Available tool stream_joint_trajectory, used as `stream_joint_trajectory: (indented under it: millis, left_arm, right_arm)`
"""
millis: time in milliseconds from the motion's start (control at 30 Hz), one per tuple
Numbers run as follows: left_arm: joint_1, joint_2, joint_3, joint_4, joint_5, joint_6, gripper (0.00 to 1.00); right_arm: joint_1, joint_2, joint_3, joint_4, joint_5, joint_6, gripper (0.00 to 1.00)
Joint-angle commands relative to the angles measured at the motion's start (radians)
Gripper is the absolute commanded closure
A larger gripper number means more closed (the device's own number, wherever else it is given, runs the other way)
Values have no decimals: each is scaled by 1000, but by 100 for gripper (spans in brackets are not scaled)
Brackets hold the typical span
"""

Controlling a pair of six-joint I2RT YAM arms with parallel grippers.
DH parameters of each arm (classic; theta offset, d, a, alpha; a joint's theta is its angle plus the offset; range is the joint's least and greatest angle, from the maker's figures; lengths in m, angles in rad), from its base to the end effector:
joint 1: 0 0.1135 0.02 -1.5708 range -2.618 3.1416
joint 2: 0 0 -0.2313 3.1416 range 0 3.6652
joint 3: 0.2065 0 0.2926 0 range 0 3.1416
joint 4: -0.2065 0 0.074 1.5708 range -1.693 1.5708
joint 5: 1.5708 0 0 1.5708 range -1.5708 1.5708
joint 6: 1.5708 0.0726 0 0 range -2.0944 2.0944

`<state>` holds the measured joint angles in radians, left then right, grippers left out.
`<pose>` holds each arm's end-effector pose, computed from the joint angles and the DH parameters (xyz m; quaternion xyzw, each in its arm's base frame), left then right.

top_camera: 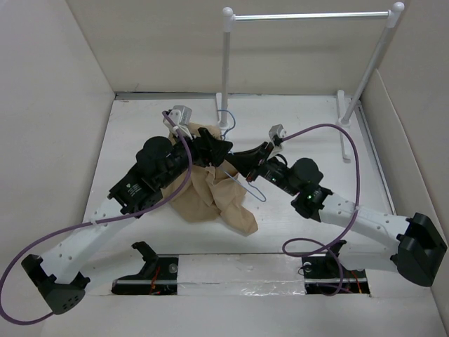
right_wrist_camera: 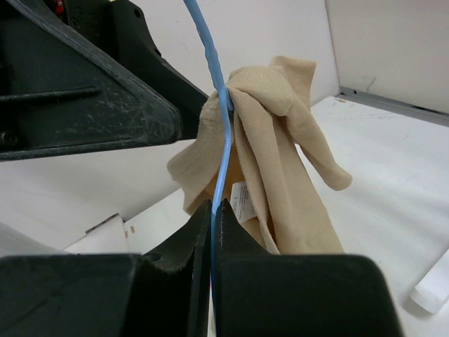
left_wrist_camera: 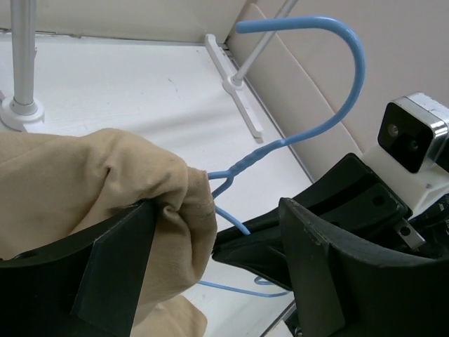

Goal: Place the t-shirt on the hanger

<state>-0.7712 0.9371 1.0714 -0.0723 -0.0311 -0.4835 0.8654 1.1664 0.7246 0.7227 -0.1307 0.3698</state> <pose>0.2203 -0.2110 0.4068 0.0870 0.6793 -0.4191 0.5961 0.2222 0.2755 0.2984 -0.1977 0.5688 0.4938 0.6274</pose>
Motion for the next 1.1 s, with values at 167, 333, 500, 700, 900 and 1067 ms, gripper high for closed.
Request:
stream_joint_trajectory:
  millis: [167, 333, 500, 700, 900, 1067]
  left_arm:
    - [4, 72, -27, 123, 5, -21, 36]
    - [4, 89, -47, 180, 10, -36, 49]
    - [4, 77, -83, 224, -1, -58, 71]
    - [4, 43, -85, 223, -23, -64, 100]
    - [4, 40, -79, 220, -53, -59, 100]
    - [4, 42, -87, 246, -58, -61, 100]
  right_arm:
    - [43, 53, 78, 116, 2, -45, 100]
    - [72, 85, 104, 84, 20, -71, 100]
    - [90, 113, 136, 46, 42, -101, 100]
    - [90, 134, 127, 44, 69, -83, 100]
    - [90, 95, 96, -29, 83, -63, 87]
    - [90, -10, 42, -130, 79, -80, 51]
